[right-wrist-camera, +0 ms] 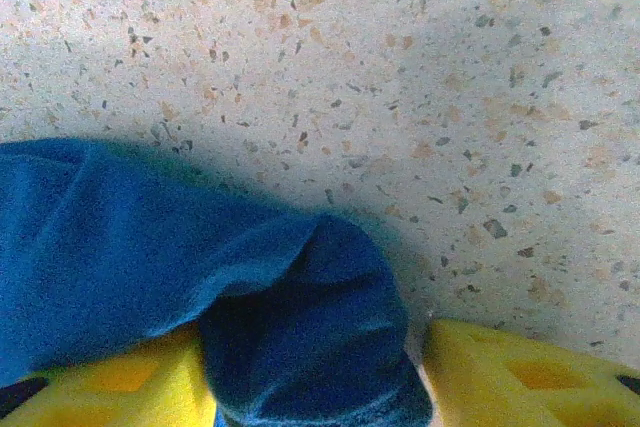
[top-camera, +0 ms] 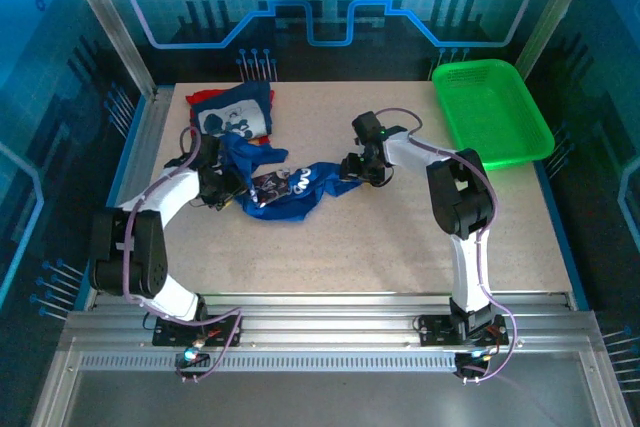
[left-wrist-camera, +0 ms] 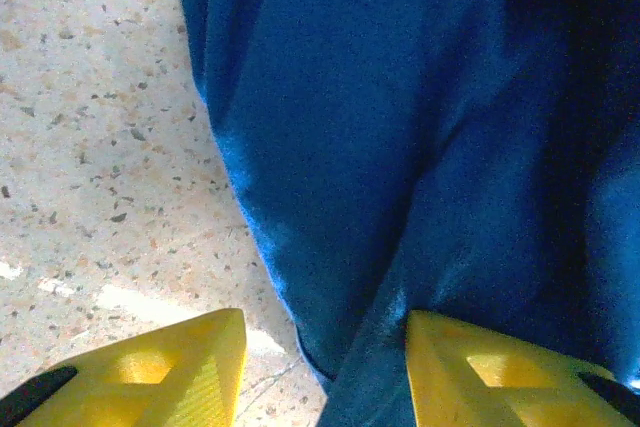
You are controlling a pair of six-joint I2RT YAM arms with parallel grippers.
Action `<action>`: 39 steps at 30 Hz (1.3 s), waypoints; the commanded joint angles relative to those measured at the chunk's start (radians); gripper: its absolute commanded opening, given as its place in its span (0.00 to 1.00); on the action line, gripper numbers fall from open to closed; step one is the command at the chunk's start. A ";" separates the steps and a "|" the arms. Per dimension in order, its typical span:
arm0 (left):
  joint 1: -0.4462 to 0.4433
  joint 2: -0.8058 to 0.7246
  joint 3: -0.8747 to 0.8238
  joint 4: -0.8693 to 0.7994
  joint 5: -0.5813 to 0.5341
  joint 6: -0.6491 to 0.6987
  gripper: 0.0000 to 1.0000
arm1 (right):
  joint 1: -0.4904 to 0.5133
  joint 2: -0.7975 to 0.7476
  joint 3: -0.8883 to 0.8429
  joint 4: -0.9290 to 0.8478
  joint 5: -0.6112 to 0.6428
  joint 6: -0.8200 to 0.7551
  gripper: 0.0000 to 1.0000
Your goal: Fold and stack the t-shirts
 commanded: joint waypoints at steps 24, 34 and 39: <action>-0.035 0.087 0.123 -0.023 -0.011 0.108 0.00 | -0.040 0.029 -0.011 -0.025 0.059 0.017 0.45; -0.035 -0.068 0.189 -0.046 0.022 0.118 0.00 | -0.053 -0.018 -0.008 0.005 0.077 0.059 0.04; -0.031 -0.175 0.282 -0.093 0.018 0.127 0.00 | -0.072 -0.175 -0.041 0.030 0.099 0.058 0.00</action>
